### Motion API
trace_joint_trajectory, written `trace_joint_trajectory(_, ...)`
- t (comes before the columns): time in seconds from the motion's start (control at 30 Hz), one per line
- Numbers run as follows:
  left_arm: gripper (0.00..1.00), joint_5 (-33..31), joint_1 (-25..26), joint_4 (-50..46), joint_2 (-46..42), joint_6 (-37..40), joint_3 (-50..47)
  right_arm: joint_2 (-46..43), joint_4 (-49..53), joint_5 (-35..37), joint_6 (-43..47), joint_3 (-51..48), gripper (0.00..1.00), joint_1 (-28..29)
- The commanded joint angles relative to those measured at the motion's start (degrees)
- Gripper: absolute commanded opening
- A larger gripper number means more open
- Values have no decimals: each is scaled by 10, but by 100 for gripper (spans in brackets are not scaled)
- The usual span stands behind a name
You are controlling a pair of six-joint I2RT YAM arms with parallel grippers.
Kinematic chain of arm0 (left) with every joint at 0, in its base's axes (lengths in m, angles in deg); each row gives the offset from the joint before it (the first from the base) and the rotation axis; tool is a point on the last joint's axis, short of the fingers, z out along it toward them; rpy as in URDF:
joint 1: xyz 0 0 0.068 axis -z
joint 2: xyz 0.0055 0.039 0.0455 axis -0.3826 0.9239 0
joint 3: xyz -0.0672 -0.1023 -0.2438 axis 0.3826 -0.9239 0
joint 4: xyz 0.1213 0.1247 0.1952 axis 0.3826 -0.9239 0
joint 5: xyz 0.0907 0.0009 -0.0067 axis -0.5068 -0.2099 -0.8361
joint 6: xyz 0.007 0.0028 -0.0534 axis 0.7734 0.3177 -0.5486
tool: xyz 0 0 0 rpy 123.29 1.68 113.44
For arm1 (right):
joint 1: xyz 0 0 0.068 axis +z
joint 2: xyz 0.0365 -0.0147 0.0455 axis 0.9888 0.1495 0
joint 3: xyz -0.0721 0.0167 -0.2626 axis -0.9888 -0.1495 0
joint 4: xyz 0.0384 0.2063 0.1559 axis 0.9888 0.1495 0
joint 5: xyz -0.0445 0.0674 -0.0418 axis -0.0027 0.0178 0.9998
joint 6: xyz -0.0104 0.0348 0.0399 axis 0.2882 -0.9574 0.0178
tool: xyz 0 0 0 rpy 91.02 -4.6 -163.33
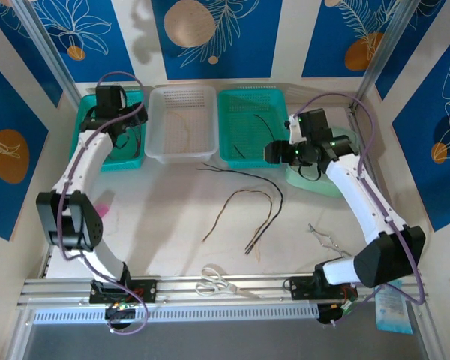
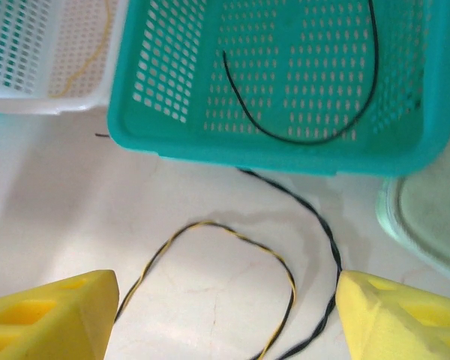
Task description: Untangle the cables
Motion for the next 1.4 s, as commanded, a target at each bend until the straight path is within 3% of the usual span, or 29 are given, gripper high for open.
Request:
trace_joint_trajectory(0.0,86,-11,37,13,-73,12,-58,-19,65,127,-100,-24,77,51)
trace_joint_trajectory(0.13,86,-9,91,-14,-144,8,-112,-33,100,166,-152,-74,75,116)
trace_joint_trajectory(0.4,86,-14,219,3,-259,-97,-245,-149,23,81,-229,-256,64,201)
trace_joint_trajectory(0.53,85,-26,313,63,-247,-130,-297,-169,-13,65,-281,-331,56,248)
trace_joint_trajectory(0.77,86,-5,367,58,-241,-170,-333,-163,-25,57,-308,-391,53,316)
trace_joint_trajectory(0.93,86,-23,450,88,-233,-230,-385,-146,-53,54,-329,-419,48,345)
trace_joint_trajectory(1.1,86,-16,494,126,-198,-273,-413,-102,-69,49,-329,-419,46,367)
trace_joint_trajectory(1.37,84,-8,500,125,-185,-272,-418,-44,-99,37,-322,-402,41,382)
